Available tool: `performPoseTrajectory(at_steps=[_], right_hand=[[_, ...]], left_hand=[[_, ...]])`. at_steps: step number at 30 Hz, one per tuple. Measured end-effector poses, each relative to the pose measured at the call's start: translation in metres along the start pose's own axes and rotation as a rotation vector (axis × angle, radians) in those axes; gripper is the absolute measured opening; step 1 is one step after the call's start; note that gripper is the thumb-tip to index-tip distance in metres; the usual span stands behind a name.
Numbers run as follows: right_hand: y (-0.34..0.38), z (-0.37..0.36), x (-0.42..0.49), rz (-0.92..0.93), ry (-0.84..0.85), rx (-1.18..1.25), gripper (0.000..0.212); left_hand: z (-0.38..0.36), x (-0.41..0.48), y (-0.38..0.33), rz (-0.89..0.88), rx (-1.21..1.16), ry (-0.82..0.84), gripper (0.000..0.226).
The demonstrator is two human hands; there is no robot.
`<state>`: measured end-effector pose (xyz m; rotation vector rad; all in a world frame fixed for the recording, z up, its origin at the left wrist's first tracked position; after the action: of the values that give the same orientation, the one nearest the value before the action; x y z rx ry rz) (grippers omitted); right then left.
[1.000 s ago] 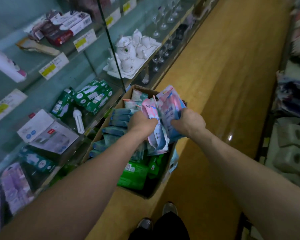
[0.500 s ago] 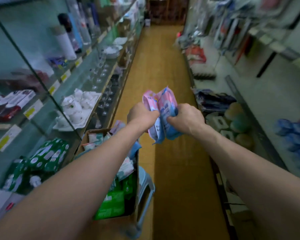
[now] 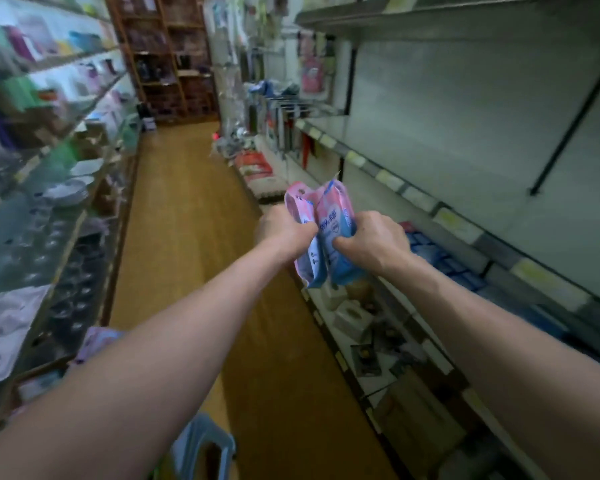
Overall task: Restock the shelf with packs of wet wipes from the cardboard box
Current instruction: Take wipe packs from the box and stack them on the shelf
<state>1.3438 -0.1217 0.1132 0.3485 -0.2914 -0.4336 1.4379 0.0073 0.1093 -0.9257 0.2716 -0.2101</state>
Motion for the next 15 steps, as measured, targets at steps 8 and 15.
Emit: performPoseTrajectory(at_steps=[8,15], right_hand=[[-0.126,0.11,-0.07,-0.161,-0.131,-0.03,0.025],[-0.22,0.183,-0.131,-0.311,-0.24,0.007,0.028]], left_hand=[[-0.112,-0.08,-0.11,-0.168,0.037,0.118,0.019],[-0.211,-0.137,-0.184,-0.26,-0.016,0.282,0.026]])
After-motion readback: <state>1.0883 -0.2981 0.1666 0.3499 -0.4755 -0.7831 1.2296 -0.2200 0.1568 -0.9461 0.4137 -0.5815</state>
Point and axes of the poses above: each hand's wrist, its own x-axis towards the middle knuckle, its own z-axis out of the back of the hand, y = z × x, the point moved 8 cm from there along x, towards the middle knuckle, and after that the axes turned 12 degrees about z, right-handed, at the moved point
